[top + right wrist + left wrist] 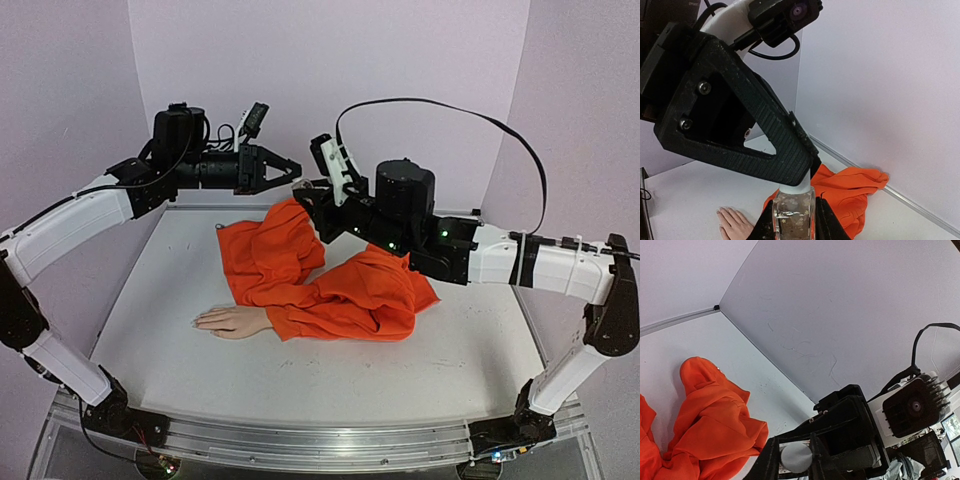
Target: Paint the nails
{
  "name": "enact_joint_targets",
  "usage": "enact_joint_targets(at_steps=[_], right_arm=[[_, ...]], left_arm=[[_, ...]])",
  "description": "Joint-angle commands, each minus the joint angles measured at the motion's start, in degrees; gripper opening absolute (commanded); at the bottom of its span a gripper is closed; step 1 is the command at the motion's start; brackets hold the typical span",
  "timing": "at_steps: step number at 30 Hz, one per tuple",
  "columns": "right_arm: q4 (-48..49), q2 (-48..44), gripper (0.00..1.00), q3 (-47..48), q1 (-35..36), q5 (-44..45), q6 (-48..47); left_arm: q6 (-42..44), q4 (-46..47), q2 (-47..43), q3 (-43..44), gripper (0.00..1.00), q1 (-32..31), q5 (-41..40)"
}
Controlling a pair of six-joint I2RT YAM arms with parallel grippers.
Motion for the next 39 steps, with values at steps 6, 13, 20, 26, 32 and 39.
enact_joint_targets(at_steps=[6,13,20,26,32,39], right_arm=[[4.8,-1.6,0.0,2.5,0.4,-5.1,-0.5],[7.4,-4.3,0.0,4.1,-11.4,-70.9,11.2],[10.2,-7.2,0.0,4.1,-12.3,-77.7,17.5],[3.1,-14.0,0.0,-3.6,-14.0,-45.8,9.6],[-3.2,-11.9,0.0,-2.1,-12.7,-16.8,6.1],[-4.4,-5.3,0.0,2.4,-5.9,0.9,0.0]], left_arm=[[7.1,1.9,0.8,4.2,0.0,-1.0,7.3],[21.5,1.9,-0.5,4.0,0.0,-1.8,29.9],[21.0,1.9,3.2,8.0,0.0,-1.7,32.4],[15.0,1.9,2.6,6.8,0.61,0.1,21.1],[5.5,1.7,0.3,1.4,0.89,2.2,4.8],[1.3,1.6,-2.2,-0.6,0.73,1.9,-0.2]])
